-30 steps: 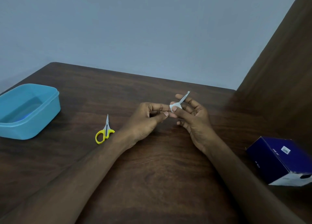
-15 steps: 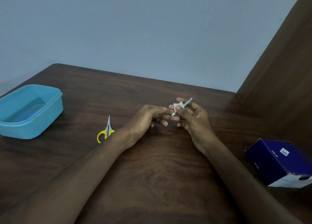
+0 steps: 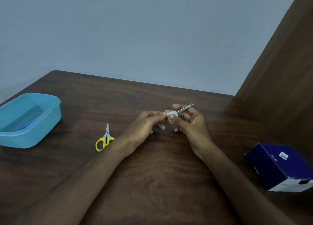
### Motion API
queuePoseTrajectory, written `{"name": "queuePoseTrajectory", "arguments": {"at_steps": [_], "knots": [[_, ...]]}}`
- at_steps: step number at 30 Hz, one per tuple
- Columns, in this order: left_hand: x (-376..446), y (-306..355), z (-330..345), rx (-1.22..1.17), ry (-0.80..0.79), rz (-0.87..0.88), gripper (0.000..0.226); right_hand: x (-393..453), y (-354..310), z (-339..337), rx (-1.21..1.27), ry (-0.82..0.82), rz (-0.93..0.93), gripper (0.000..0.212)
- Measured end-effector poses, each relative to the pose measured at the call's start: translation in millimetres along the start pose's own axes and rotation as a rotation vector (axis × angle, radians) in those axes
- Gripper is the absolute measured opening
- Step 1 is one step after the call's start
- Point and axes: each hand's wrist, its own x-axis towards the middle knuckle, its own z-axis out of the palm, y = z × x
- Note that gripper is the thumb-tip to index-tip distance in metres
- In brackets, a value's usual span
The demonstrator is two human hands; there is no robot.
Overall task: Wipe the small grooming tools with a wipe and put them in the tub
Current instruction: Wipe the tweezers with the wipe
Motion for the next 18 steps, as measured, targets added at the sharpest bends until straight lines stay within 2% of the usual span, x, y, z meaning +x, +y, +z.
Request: {"name": "queuePoseTrajectory", "arguments": {"at_steps": [3, 7, 9, 14, 16, 18], "knots": [[0.3, -4.5, 1.0, 0.041, 0.0, 0.049, 0.024, 1.1, -0.6, 0.1, 0.025, 0.012, 0.007, 0.021], [5.0, -15.3, 2.2, 0.098, 0.096, 0.128, 0.017, 0.8, -1.4, 0.7, 0.014, -0.022, -0.002, 0.016], [5.9, -17.6, 1.5, 0.11, 0.119, 0.17, 0.014, 0.4, -2.9, 1.5, 0.027, -0.023, 0.007, 0.022], [4.7, -16.0, 1.7, 0.093, 0.124, 0.191, 0.011, 3.2, -8.4, -0.9, 0.151, 0.051, 0.092, 0.051], [5.8, -16.3, 1.0, 0.085, 0.138, 0.169, 0.011, 3.8, -7.7, -2.3, 0.144, 0.069, 0.085, 0.047], [6.1, -16.5, 0.4, 0.087, 0.151, 0.146, 0.011, 3.3, -6.2, -2.7, 0.112, 0.07, 0.057, 0.033]]}}
